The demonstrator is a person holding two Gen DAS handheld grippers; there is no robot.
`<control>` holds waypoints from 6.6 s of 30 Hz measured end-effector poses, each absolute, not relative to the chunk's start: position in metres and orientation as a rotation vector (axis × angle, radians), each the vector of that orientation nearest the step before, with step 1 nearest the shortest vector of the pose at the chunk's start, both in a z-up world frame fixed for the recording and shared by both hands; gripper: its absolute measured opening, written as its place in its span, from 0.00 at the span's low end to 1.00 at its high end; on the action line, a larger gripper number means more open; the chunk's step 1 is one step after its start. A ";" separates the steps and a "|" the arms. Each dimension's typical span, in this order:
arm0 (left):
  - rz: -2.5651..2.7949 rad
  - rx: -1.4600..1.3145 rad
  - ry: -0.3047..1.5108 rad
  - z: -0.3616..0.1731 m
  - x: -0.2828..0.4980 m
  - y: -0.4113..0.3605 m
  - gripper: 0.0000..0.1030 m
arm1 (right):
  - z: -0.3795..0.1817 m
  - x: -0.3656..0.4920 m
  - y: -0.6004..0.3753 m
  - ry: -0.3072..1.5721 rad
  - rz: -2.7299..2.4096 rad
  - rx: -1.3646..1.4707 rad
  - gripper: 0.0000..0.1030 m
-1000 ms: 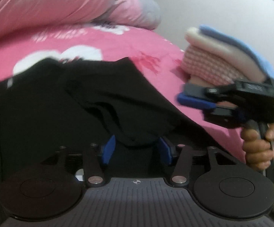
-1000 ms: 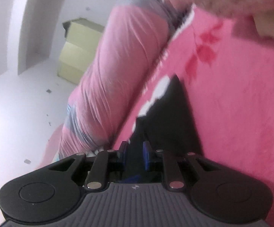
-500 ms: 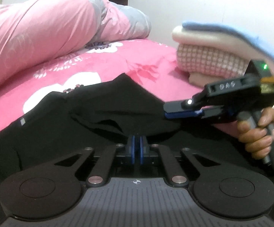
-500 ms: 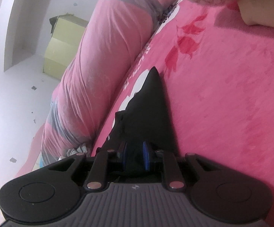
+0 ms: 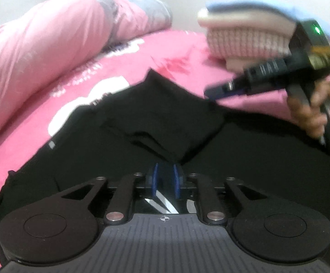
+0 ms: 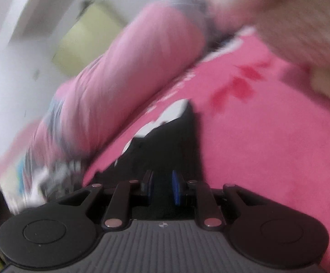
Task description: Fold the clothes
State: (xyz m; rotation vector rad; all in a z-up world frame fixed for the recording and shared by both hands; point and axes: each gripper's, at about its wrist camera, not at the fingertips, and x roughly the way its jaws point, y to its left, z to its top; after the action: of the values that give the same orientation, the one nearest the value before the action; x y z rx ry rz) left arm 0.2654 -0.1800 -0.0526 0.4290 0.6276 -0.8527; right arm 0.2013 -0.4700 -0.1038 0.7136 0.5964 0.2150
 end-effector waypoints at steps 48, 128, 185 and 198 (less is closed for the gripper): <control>-1.124 0.372 0.615 -0.082 0.265 -0.204 0.36 | -0.037 0.233 -0.409 0.843 0.321 0.128 0.18; -1.005 0.036 0.650 -0.101 0.289 -0.174 0.37 | -0.065 0.184 -0.436 0.895 0.021 0.086 0.12; -0.395 -0.268 0.781 -0.081 -0.067 0.107 0.25 | -0.042 -0.164 -0.375 0.548 -0.108 0.766 0.36; -0.457 -0.570 0.779 -0.065 -0.063 0.136 0.03 | -0.116 -0.084 -0.214 0.865 0.620 1.264 0.43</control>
State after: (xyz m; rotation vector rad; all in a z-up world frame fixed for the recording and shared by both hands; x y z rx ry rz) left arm -0.0631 0.1359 -0.0652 -0.5701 0.7793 -0.4568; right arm -0.0845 -0.2137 -0.1159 1.2642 0.8648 0.6205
